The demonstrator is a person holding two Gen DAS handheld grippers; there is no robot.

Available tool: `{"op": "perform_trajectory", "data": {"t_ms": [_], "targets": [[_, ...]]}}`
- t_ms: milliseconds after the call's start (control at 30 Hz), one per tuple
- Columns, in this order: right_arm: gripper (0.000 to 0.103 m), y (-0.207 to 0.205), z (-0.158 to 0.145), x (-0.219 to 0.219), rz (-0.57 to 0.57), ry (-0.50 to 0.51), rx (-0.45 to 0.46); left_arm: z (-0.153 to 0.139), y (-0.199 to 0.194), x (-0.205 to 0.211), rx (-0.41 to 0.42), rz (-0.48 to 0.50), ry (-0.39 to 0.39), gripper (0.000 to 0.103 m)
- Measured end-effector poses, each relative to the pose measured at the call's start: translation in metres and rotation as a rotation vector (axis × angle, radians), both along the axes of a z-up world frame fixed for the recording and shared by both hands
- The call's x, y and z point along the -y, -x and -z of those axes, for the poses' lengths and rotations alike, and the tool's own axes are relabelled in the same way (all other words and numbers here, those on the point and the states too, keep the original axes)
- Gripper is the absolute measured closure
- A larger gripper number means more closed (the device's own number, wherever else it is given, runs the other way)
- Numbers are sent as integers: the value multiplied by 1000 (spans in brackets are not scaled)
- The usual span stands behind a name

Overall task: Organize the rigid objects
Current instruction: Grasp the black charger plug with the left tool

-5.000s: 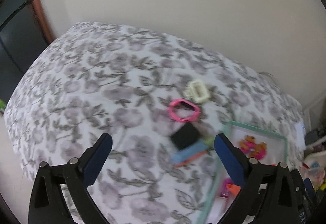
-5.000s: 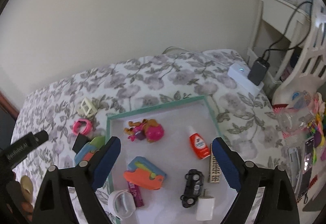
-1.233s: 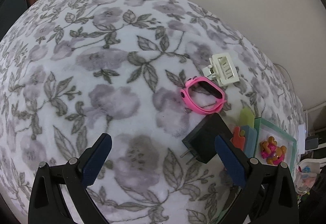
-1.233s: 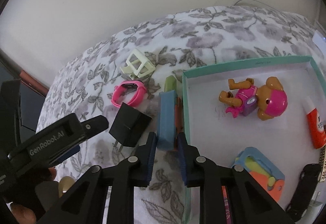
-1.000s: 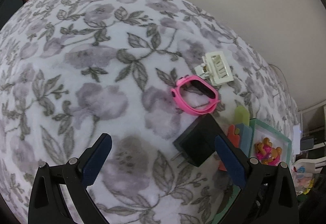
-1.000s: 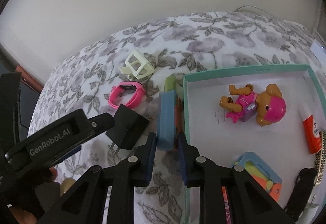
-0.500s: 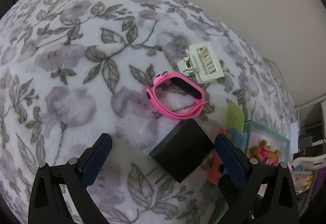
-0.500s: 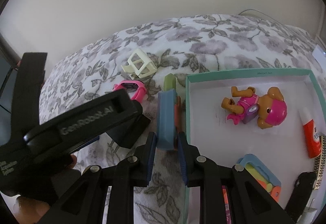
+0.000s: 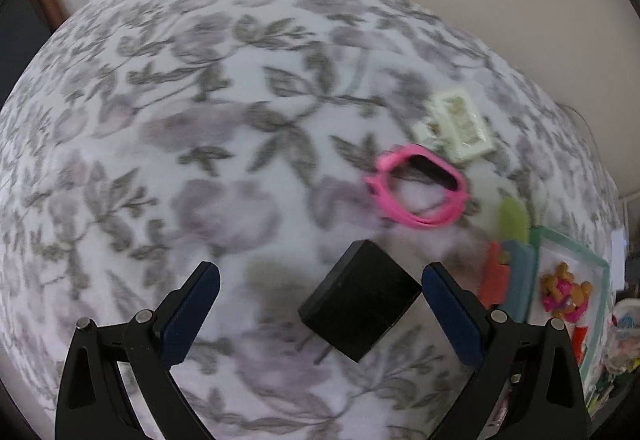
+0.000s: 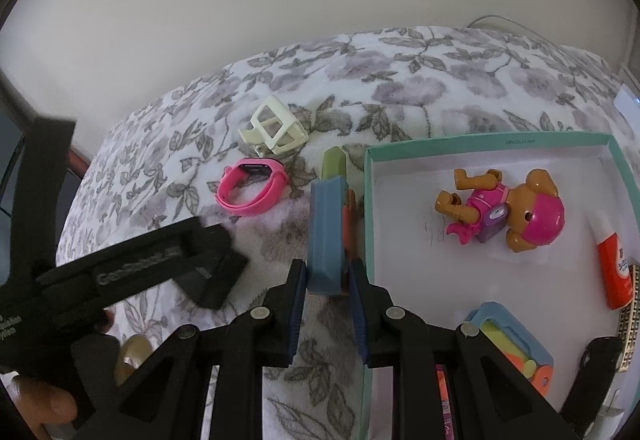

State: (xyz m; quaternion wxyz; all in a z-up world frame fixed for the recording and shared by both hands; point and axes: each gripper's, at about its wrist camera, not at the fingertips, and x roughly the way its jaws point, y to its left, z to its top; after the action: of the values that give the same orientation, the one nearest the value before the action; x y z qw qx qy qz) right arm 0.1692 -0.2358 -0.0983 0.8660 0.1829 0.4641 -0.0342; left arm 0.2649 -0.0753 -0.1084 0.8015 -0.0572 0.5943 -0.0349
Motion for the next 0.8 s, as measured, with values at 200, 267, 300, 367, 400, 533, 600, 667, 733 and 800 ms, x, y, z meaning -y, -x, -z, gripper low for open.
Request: {"op": "perform_trajectory", "data": {"t_ms": [200, 267, 300, 367, 400, 533, 600, 667, 733, 800], "targets": [[62, -5, 0, -2, 5, -17, 22, -3, -2, -20, -21, -2, -11, 2], [59, -8, -1, -5, 5, -5, 25, -5, -1, -21, -27, 11, -19, 2], [58, -9, -1, -7, 5, 7, 26, -5, -1, -21, -28, 22, -27, 2], [58, -12, -2, -10, 9, 40, 28, -5, 0, -18, -33, 55, -42, 2], [58, -14, -2, -11, 13, 51, 27, -6, 0, -17, -34, 70, -45, 2], [61, -17, -2, -12, 31, 85, 32, -5, -1, -16, -37, 89, -47, 2], [65, -18, -1, -14, 30, 106, 31, -4, -3, -16, -48, 96, -31, 2], [76, -18, -1, -14, 42, 146, 22, -3, -2, -16, -51, 96, -29, 2], [79, -17, -1, -11, 45, 140, 23, -2, -1, -19, -57, 100, -29, 2], [81, -17, -1, -10, 38, 136, 21, -1, 1, -20, -63, 107, -26, 2]]}}
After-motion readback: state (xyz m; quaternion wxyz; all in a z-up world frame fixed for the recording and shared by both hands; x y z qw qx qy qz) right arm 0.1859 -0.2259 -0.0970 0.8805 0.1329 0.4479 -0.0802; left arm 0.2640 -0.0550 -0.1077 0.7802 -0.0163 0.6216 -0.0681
